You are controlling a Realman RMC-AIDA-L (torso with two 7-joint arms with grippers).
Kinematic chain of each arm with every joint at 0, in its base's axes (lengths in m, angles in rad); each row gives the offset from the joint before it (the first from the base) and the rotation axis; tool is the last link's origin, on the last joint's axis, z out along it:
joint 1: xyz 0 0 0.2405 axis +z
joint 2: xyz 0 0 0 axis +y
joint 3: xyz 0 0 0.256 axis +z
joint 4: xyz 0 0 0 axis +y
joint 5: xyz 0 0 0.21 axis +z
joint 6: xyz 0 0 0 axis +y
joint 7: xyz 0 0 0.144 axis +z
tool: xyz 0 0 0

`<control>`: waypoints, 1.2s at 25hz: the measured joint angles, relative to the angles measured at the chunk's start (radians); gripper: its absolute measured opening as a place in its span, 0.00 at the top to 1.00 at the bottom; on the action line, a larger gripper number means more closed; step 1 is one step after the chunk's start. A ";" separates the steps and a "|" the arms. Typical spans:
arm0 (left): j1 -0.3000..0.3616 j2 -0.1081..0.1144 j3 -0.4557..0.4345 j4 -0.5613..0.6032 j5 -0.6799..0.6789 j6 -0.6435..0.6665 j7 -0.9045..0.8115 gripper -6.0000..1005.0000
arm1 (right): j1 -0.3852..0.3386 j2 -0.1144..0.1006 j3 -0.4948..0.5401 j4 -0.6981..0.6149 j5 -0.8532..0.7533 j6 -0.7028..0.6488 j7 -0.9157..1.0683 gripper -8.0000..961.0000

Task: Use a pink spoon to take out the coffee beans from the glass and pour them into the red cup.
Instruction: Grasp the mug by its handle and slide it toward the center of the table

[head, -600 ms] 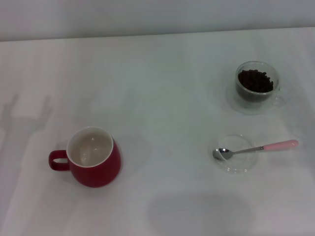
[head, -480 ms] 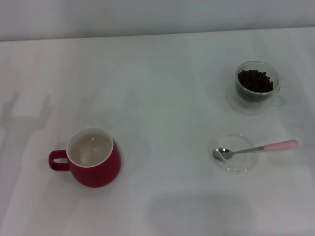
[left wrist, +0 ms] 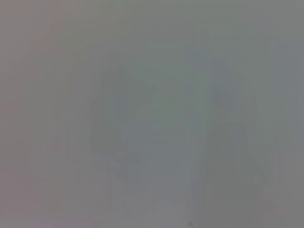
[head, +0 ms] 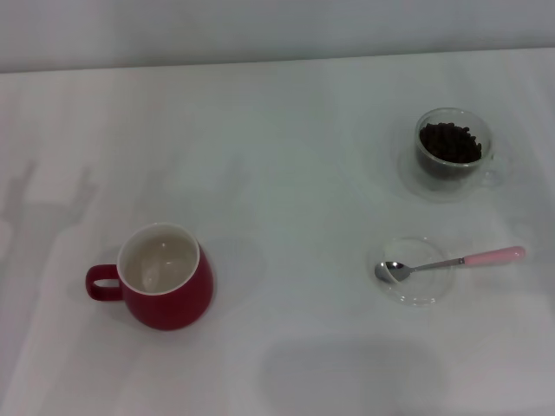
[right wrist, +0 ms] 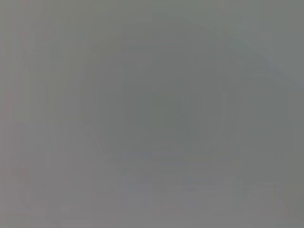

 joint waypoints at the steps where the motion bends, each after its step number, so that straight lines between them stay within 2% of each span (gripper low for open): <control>1: 0.001 -0.001 0.000 -0.002 0.001 -0.001 0.000 0.16 | 0.000 0.000 0.000 0.000 0.000 0.001 0.002 0.27; 9: 0.032 0.002 0.008 0.020 0.007 -0.019 0.000 0.16 | 0.010 0.001 0.000 0.007 0.000 0.004 0.000 0.27; 16: 0.169 0.000 0.014 0.011 0.084 -0.101 0.000 0.16 | 0.007 0.000 -0.002 0.002 -0.002 0.002 0.004 0.28; 18: 0.183 0.001 0.014 0.012 0.095 -0.114 0.000 0.16 | 0.007 0.000 -0.001 0.001 -0.001 0.002 0.000 0.28; 19: 0.236 0.002 0.015 0.015 0.131 -0.149 0.000 0.16 | 0.007 0.000 -0.001 0.001 -0.001 0.003 0.000 0.28; 25: 0.303 -0.002 0.025 0.009 0.176 -0.105 0.000 0.16 | 0.009 0.000 0.000 0.002 0.001 0.009 0.005 0.28; 30: 0.323 -0.003 0.027 -0.011 0.241 -0.035 0.001 0.16 | 0.011 0.000 0.000 0.011 0.011 0.004 0.006 0.28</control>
